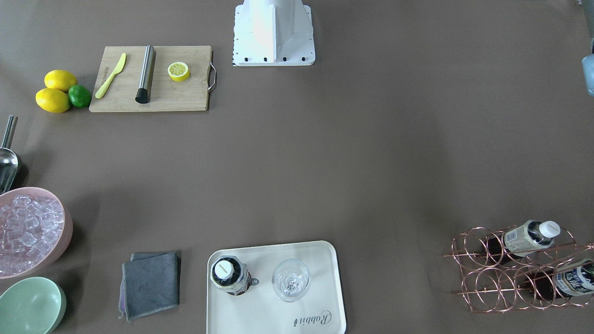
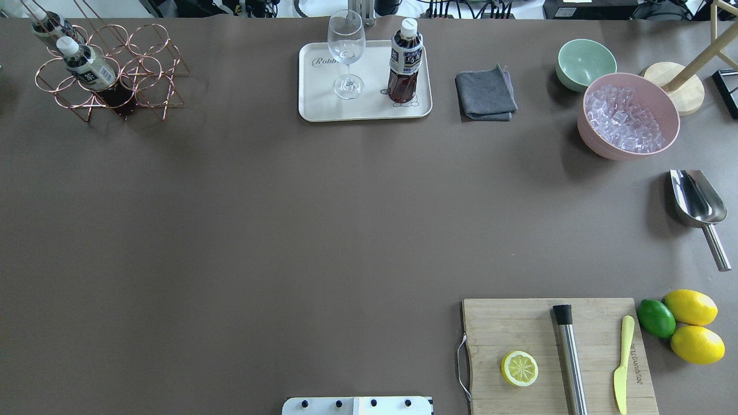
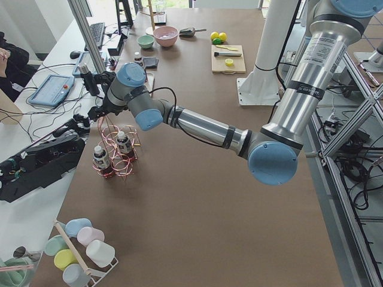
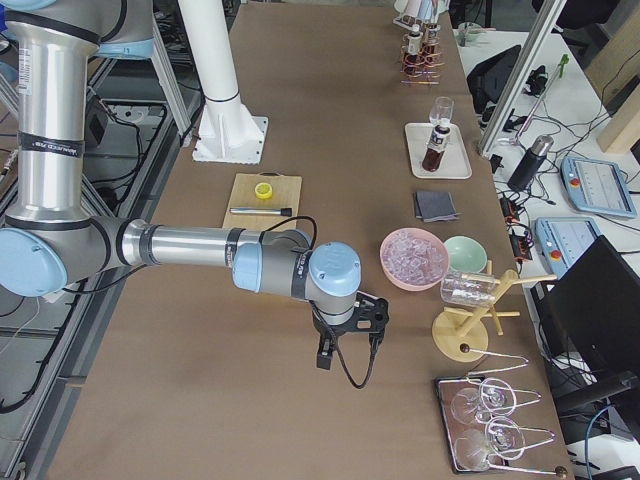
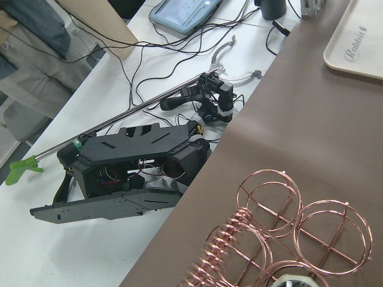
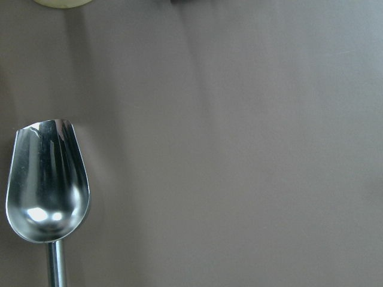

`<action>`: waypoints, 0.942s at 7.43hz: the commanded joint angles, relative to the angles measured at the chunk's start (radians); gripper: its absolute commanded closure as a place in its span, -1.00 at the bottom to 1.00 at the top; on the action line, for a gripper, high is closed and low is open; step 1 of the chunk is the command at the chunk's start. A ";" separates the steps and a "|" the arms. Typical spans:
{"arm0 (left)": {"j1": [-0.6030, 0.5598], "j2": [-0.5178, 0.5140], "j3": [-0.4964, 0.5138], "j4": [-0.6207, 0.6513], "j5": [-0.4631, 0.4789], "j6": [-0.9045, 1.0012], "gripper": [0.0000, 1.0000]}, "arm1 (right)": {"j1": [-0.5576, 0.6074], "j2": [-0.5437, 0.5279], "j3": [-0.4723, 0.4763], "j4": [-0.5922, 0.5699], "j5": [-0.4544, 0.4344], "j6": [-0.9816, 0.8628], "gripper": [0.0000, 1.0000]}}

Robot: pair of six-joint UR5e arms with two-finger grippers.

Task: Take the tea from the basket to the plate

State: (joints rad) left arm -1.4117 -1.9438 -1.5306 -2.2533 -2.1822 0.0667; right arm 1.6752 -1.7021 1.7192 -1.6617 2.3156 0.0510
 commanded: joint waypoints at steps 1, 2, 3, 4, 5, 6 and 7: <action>-0.032 0.026 -0.006 0.007 -0.001 -0.245 -0.96 | 0.001 -0.028 0.005 0.005 0.001 -0.013 -0.99; -0.038 0.040 -0.002 0.009 0.002 -0.387 -0.96 | 0.001 -0.028 0.008 0.005 -0.001 -0.029 -0.99; -0.062 0.064 0.000 0.011 0.001 -0.489 -0.96 | 0.001 -0.030 0.007 0.005 -0.002 -0.110 -0.99; -0.094 0.090 0.000 0.047 -0.022 -0.510 -0.96 | 0.001 -0.031 0.000 0.005 -0.004 -0.129 -0.99; -0.117 0.117 -0.002 0.193 -0.163 -0.510 -0.96 | 0.001 -0.037 -0.001 0.005 0.004 -0.128 -0.99; -0.178 0.117 0.003 0.363 -0.329 -0.496 -0.96 | 0.001 -0.053 0.000 0.005 0.004 -0.129 -0.99; -0.203 0.141 0.009 0.436 -0.362 -0.446 -0.96 | 0.001 -0.047 0.016 0.005 0.007 -0.129 -0.99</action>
State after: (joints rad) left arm -1.5532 -1.8337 -1.5295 -2.0040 -2.3992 -0.4285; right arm 1.6767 -1.7456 1.7205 -1.6567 2.3181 -0.0743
